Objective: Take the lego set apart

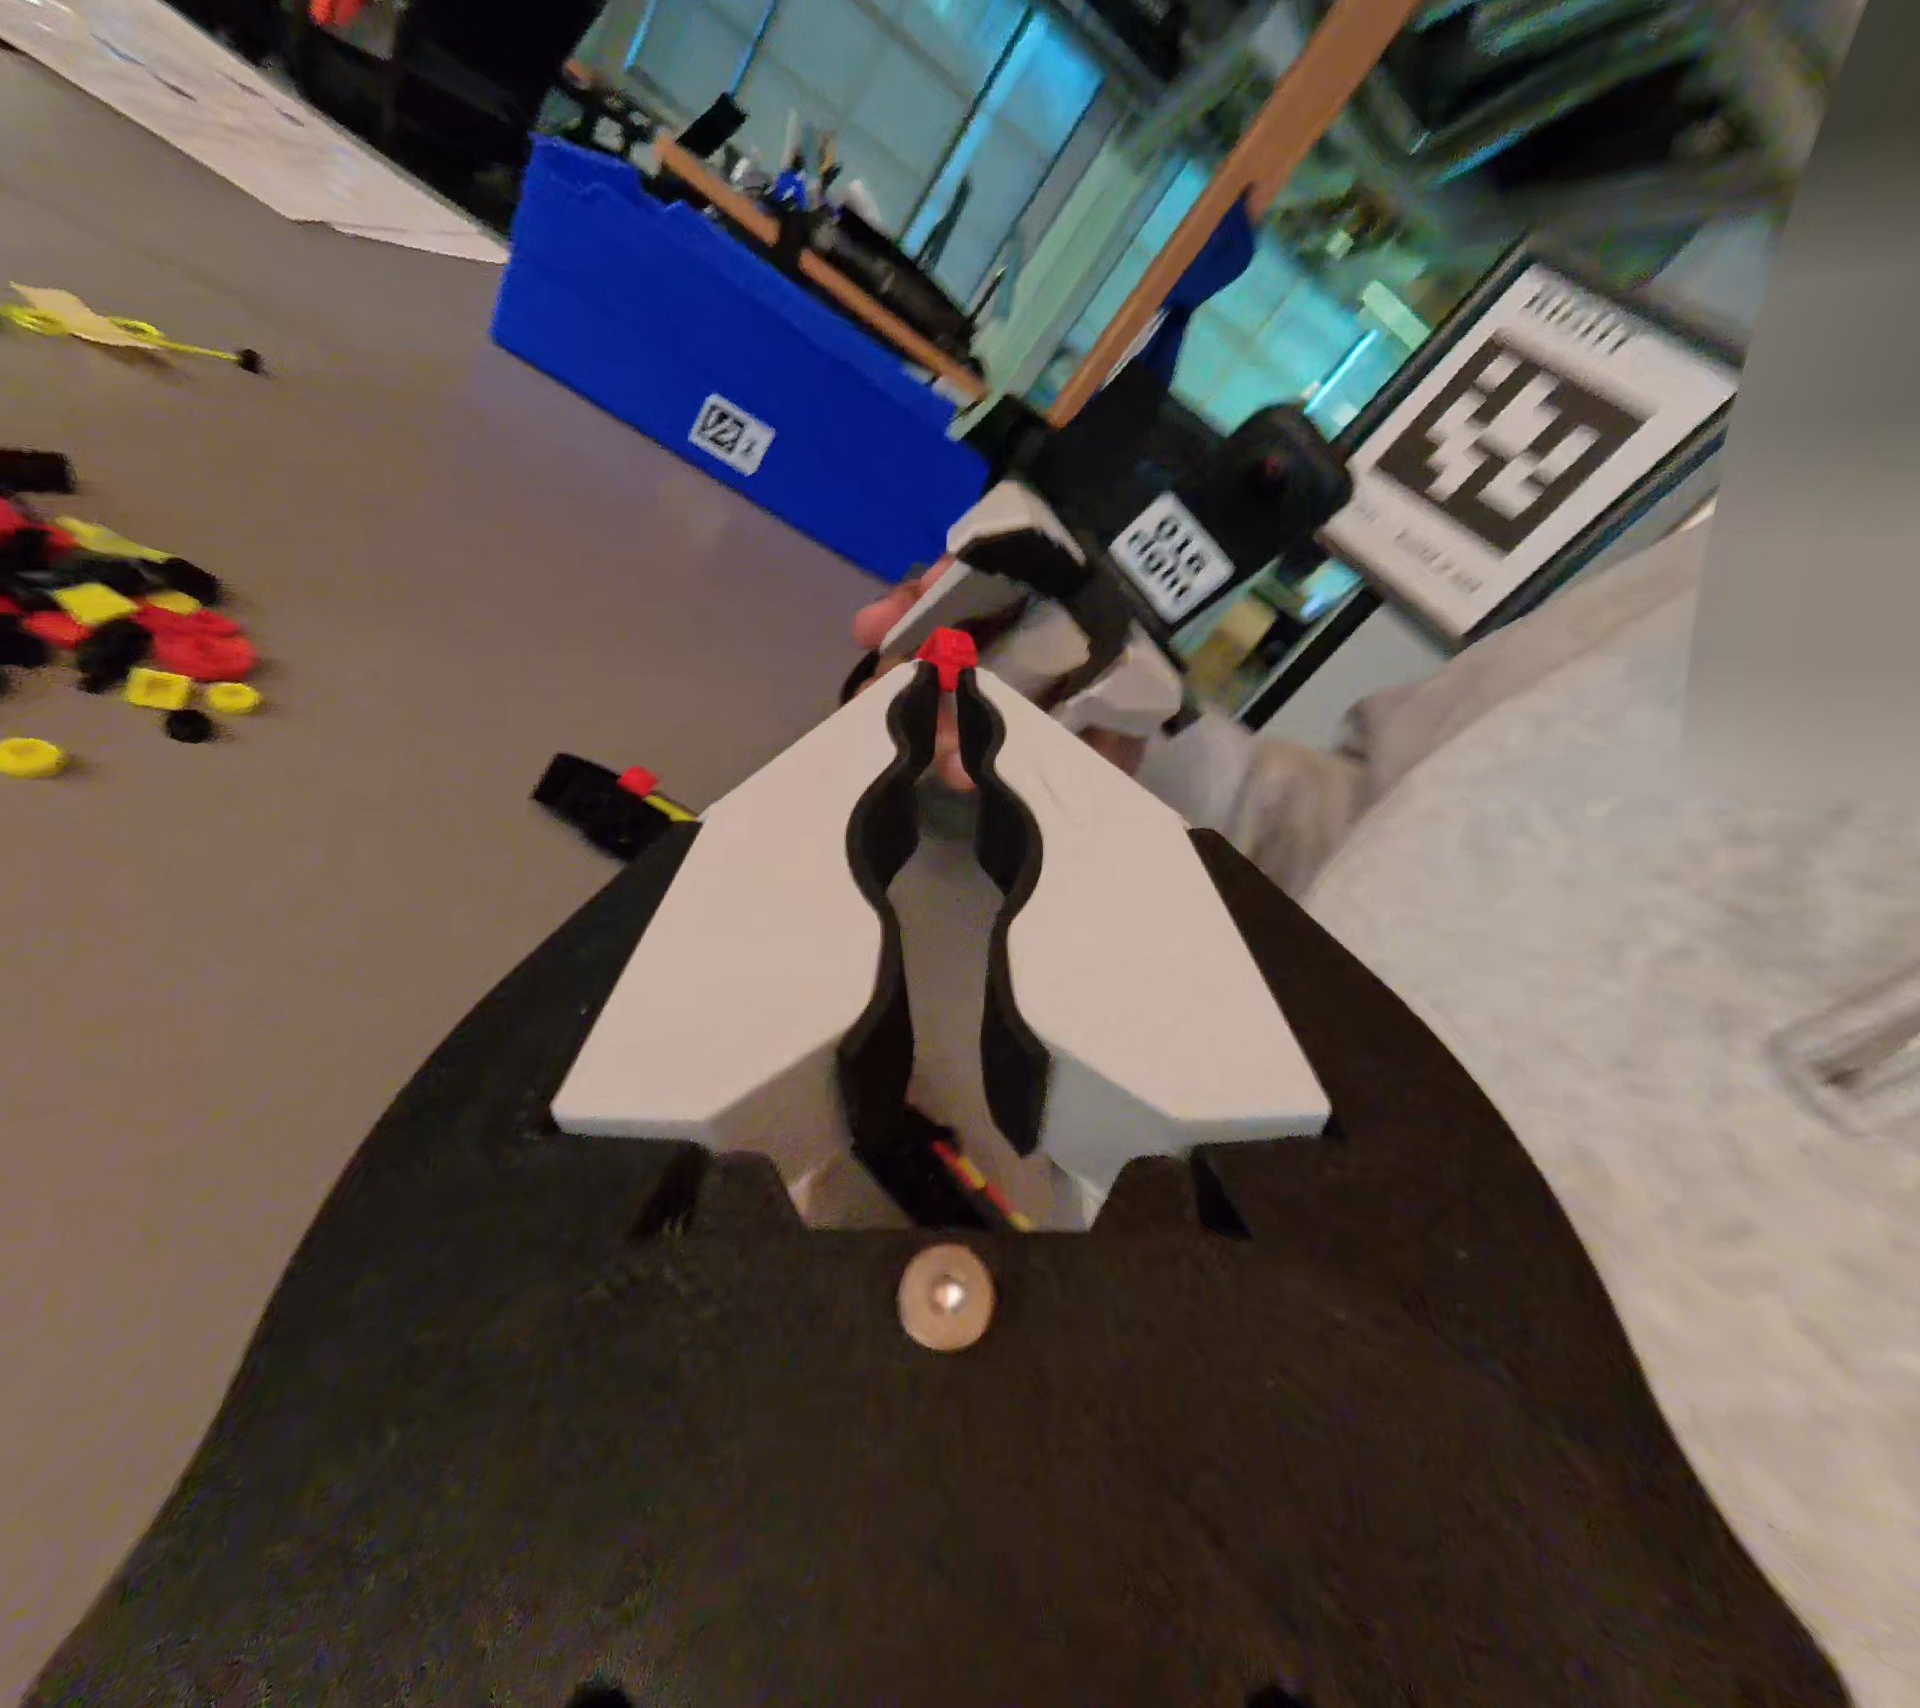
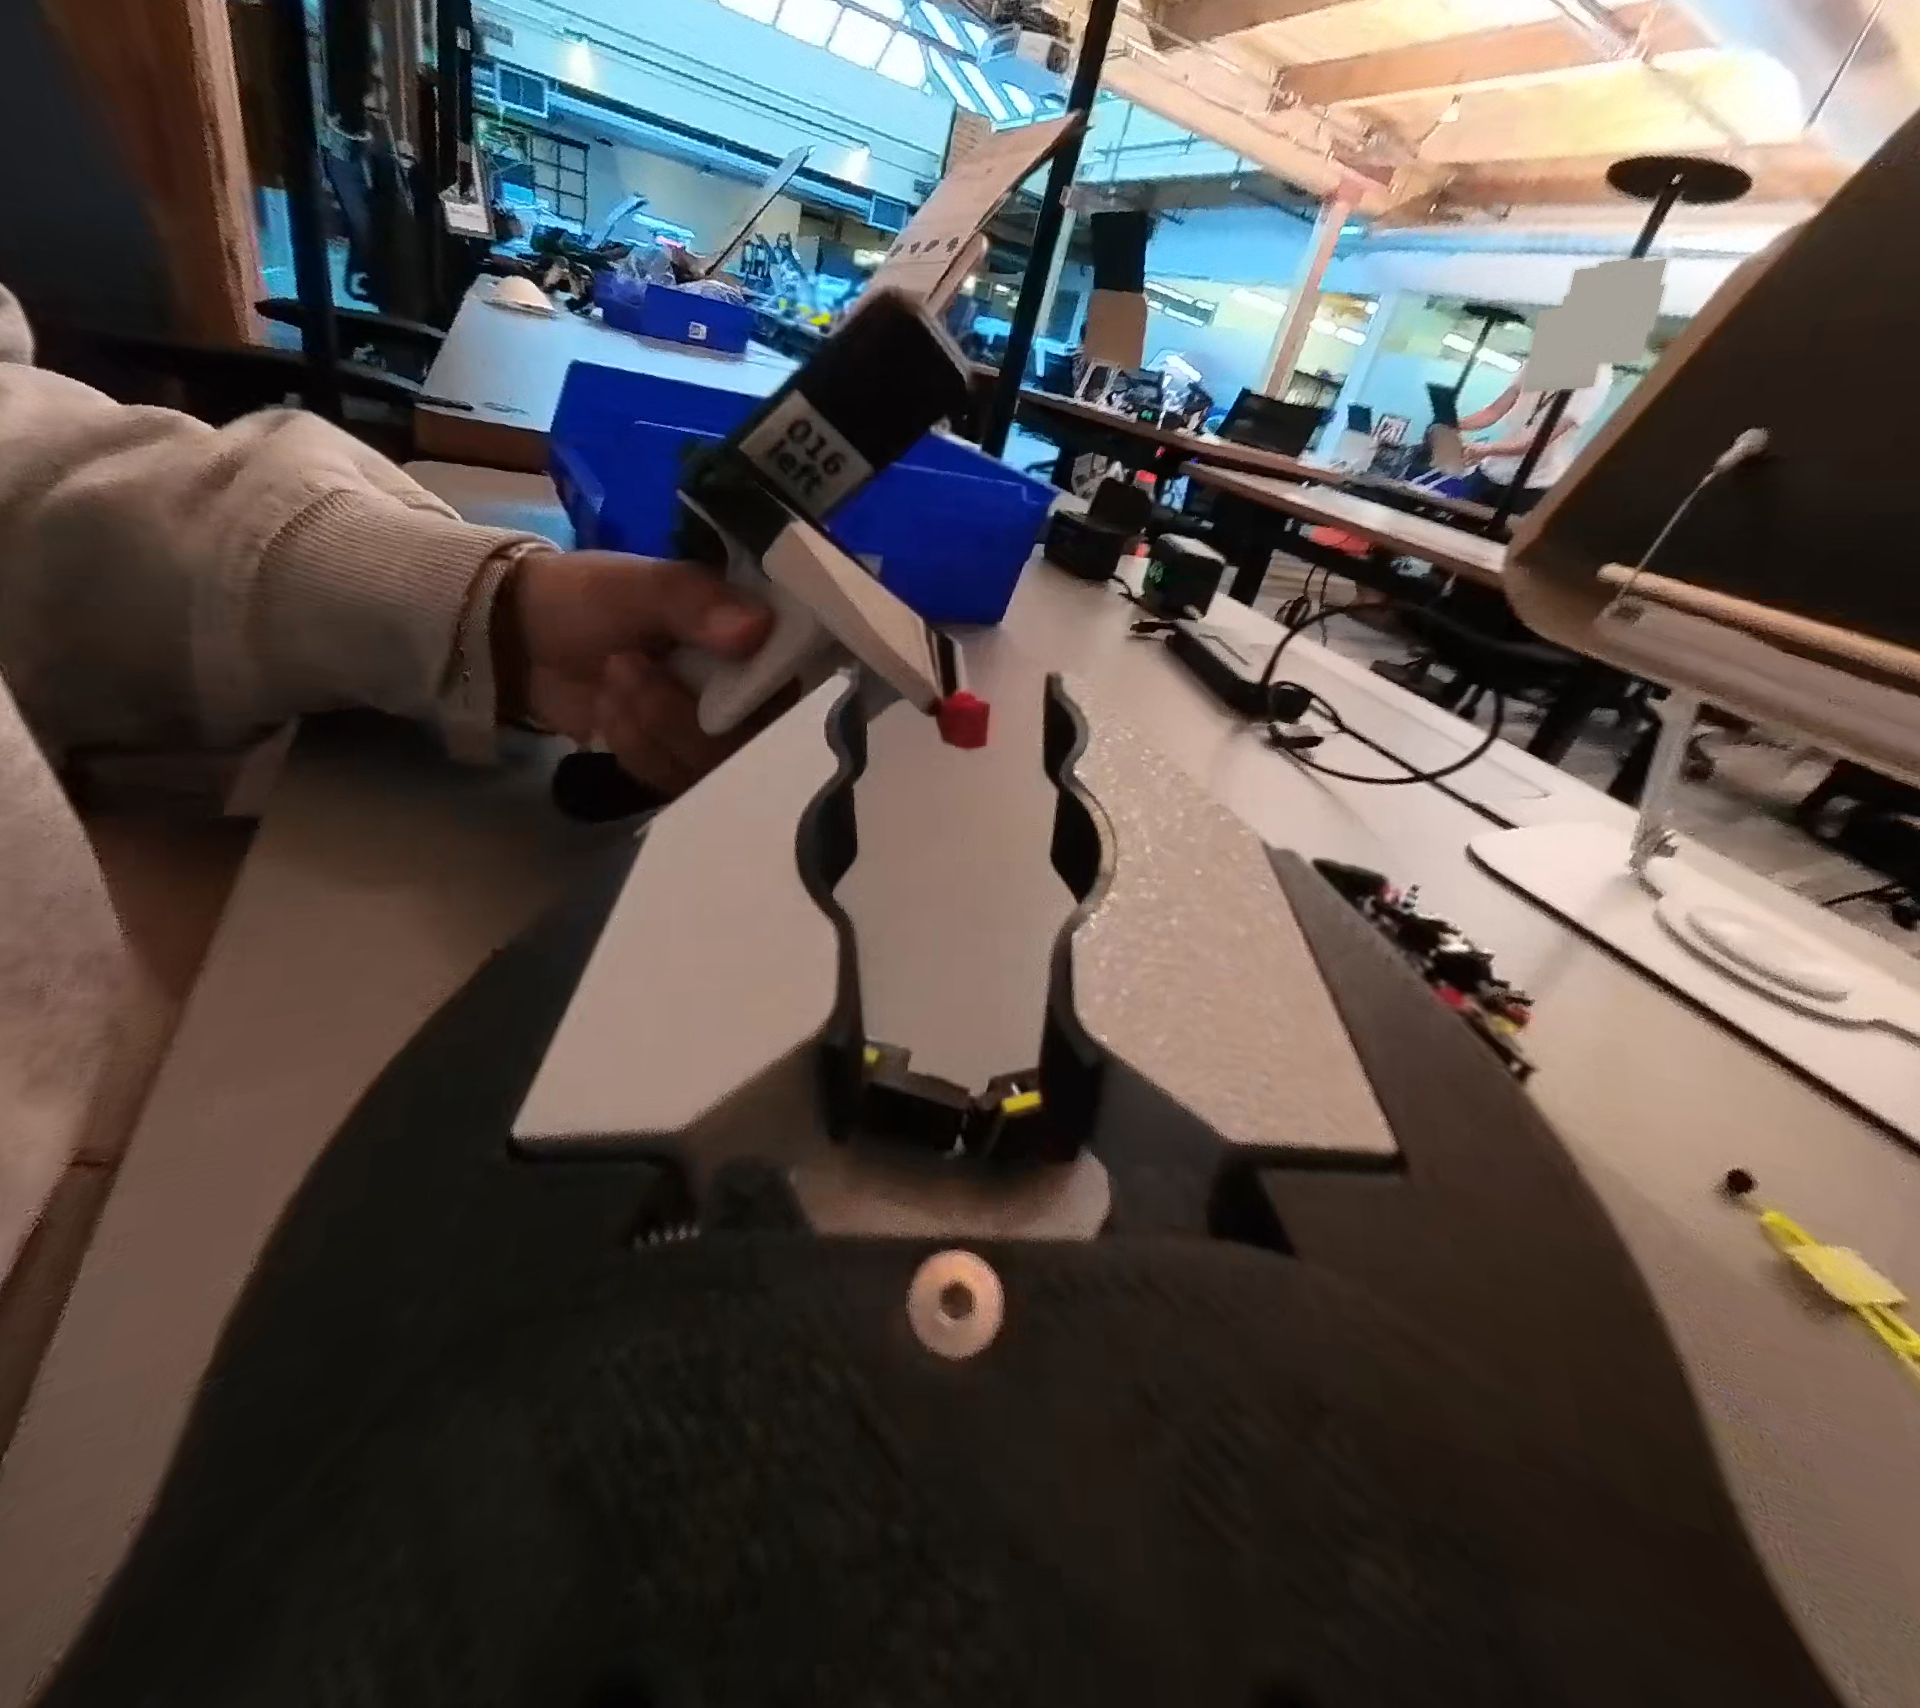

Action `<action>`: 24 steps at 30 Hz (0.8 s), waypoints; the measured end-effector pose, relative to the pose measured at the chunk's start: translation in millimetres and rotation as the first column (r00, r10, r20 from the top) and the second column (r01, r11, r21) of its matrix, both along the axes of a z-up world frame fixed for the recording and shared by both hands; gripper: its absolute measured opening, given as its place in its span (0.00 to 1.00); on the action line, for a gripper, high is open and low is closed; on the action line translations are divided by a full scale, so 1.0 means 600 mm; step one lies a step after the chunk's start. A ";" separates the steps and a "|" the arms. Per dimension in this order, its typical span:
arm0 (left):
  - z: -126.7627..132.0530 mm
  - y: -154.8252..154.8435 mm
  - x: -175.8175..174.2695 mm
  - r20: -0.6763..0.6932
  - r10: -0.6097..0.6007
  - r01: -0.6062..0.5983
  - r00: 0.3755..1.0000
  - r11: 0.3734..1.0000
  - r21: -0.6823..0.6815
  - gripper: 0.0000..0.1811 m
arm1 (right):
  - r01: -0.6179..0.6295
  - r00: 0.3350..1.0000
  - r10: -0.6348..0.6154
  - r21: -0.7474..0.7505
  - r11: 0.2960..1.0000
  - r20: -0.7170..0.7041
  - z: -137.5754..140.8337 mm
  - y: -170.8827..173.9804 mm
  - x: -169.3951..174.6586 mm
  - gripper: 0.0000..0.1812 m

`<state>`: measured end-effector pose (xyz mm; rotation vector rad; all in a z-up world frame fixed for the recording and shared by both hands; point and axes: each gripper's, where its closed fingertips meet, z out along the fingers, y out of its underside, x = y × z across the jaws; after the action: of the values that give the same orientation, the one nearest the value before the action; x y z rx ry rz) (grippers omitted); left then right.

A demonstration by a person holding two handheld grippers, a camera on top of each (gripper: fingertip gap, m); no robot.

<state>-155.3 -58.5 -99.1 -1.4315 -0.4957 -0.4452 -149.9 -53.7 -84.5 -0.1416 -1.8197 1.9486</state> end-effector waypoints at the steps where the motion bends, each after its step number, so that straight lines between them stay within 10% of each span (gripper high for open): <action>1: -0.007 0.002 0.001 -0.053 0.011 -0.014 0.999 0.999 -0.048 0.01 | -0.014 1.000 0.014 0.008 1.000 0.016 -0.003 0.001 0.001 0.17; 24: -0.032 0.021 0.050 -0.221 -0.132 0.092 0.966 0.979 -0.183 0.00 | -0.198 0.969 0.165 0.180 0.964 0.183 -0.051 -0.002 0.027 0.10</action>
<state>-125.2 -46.1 -118.4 -1.6604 -0.2693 -0.3250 -133.6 -54.7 -115.4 -0.0763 -2.1935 1.9108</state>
